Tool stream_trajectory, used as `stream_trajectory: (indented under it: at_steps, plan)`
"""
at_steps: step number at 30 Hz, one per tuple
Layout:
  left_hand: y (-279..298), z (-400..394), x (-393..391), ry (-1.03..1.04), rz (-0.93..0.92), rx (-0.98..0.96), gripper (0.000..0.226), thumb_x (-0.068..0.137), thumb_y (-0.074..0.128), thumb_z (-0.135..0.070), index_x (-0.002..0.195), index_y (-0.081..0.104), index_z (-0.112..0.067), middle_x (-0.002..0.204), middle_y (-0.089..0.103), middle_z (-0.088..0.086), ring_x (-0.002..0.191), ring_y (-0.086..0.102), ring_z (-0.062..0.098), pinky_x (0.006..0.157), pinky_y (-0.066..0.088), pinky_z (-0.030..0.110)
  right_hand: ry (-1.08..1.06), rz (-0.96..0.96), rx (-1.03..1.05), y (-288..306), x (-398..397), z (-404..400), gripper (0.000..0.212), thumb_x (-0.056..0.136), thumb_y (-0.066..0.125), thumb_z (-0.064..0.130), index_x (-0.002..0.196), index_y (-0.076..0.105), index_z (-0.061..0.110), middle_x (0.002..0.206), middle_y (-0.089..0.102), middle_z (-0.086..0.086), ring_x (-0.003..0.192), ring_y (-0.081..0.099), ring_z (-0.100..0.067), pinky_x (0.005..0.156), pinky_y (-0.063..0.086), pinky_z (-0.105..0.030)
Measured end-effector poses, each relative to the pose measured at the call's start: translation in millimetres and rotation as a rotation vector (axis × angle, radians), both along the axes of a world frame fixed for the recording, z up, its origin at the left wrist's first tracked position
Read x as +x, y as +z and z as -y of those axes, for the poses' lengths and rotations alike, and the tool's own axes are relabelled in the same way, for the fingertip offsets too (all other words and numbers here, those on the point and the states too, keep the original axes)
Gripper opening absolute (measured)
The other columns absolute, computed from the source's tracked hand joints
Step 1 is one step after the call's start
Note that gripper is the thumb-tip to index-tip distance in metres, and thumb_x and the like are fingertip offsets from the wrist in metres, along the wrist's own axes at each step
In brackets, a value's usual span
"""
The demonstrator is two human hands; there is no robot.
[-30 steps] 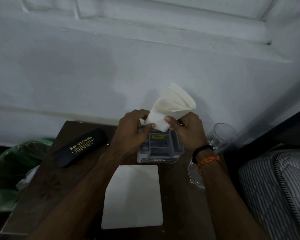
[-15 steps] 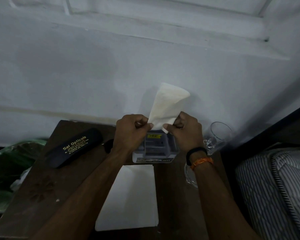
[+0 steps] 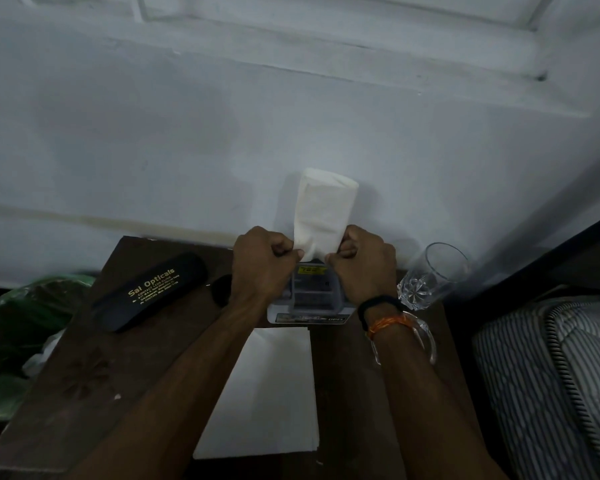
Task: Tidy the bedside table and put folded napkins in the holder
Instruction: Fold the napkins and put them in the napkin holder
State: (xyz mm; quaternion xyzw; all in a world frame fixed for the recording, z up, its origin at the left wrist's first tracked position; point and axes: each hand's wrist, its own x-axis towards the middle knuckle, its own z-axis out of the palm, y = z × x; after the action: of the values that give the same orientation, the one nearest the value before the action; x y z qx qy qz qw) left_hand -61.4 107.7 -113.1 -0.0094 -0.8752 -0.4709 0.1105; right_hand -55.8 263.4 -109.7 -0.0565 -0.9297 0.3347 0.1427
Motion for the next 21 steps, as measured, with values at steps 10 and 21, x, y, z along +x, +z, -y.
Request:
stream_trajectory:
  at_steps: [10,21]
  plan:
    - [-20,-9,-8,0.042,-0.018,-0.233,0.025,0.079,0.073,-0.030,0.064,0.068,-0.011,0.074,0.063,0.009,0.082,0.057,0.023,0.067,0.040,0.028,-0.006,-0.019,-0.064,3,3,1,0.012,0.071,0.078,0.014,0.076,0.067,0.011,0.068,0.069,-0.004,0.068,0.065,-0.022,0.065,0.056,-0.039]
    - [0,0,-11,-0.052,0.015,0.005,0.018,0.069,0.081,-0.017,0.079,0.070,-0.008,0.077,0.067,-0.001,0.066,0.054,0.007,0.058,0.039,0.005,-0.017,0.023,-0.038,4,3,1,0.016,0.071,0.079,0.016,0.082,0.068,0.010,0.072,0.070,-0.003,0.070,0.065,-0.020,0.068,0.058,-0.037]
